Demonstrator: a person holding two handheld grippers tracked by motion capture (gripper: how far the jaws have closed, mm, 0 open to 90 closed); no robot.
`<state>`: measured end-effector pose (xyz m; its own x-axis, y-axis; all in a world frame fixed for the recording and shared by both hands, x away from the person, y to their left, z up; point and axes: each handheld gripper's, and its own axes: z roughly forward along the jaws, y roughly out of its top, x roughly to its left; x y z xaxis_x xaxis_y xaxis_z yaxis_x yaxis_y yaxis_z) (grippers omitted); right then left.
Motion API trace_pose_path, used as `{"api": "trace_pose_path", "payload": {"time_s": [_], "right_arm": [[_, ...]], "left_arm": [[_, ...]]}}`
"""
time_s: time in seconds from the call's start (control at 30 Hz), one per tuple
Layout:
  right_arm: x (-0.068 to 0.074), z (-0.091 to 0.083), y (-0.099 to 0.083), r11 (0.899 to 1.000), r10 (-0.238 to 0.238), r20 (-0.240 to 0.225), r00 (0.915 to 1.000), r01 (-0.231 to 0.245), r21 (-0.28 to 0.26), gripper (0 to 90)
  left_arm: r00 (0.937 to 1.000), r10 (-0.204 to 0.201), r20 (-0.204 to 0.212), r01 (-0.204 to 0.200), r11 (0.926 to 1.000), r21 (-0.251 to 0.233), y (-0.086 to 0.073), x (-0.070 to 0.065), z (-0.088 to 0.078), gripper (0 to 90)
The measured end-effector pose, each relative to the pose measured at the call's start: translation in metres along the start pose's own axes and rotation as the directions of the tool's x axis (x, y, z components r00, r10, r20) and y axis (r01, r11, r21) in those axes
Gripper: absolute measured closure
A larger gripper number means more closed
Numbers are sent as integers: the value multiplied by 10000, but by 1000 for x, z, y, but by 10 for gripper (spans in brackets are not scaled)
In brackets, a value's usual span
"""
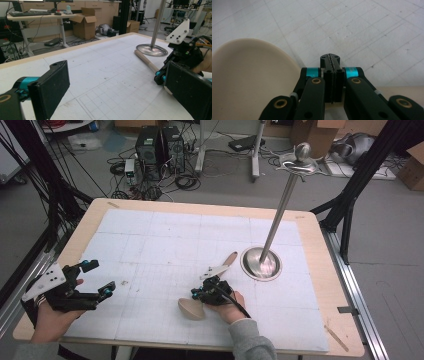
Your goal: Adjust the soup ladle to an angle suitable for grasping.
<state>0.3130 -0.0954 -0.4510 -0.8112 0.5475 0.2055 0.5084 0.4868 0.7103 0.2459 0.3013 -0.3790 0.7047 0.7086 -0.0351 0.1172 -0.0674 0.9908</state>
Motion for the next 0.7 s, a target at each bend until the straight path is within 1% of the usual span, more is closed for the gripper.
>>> {"api": "trace_pose_path", "payload": {"time_s": [0.03, 0.1, 0.2, 0.27, 0.33, 0.4, 0.53, 0.7], "right_arm": [[1, -2, -1, 9999, -29, -24, 10000, 29, 101, 900], [1, -2, -1, 9999, -59, -30, 10000, 59, 118, 900], [3, -6, -4, 9997, -86, -199, 9998, 91, 217, 900], [4, -9, -6, 9989, -172, -258, 9995, 183, 429, 900], [5, -12, -7, 9982, -260, -327, 9991, 277, 530, 900], [6, -13, -8, 9979, -308, -361, 9989, 328, 560, 900], [8, -21, -14, 9961, -438, -501, 9978, 475, 738, 900], [14, -30, -22, 9923, -802, -425, 9959, 837, 908, 900]], "left_arm": [[10000, -17, 9, 17, 10000, -10, 0, 0, 0, 64], [10000, -17, -5, 17, 10000, -43, 1, 0, 0, 64], [10000, -31, -5, 31, 10000, -65, 1, 1, 0, 64], [10000, -51, 23, 51, 10000, -62, 1, 1, 1, 64], [10000, -5, 44, 5, 10000, -34, 1, 1, 1, 64], [10000, -27, 59, 27, 10000, -65, 2, 1, 1, 64], [9999, -73, 98, 74, 9999, -115, 2, 1, 2, 64], [9998, -68, 170, 71, 9998, -186, 3, 0, 4, 64]]}}
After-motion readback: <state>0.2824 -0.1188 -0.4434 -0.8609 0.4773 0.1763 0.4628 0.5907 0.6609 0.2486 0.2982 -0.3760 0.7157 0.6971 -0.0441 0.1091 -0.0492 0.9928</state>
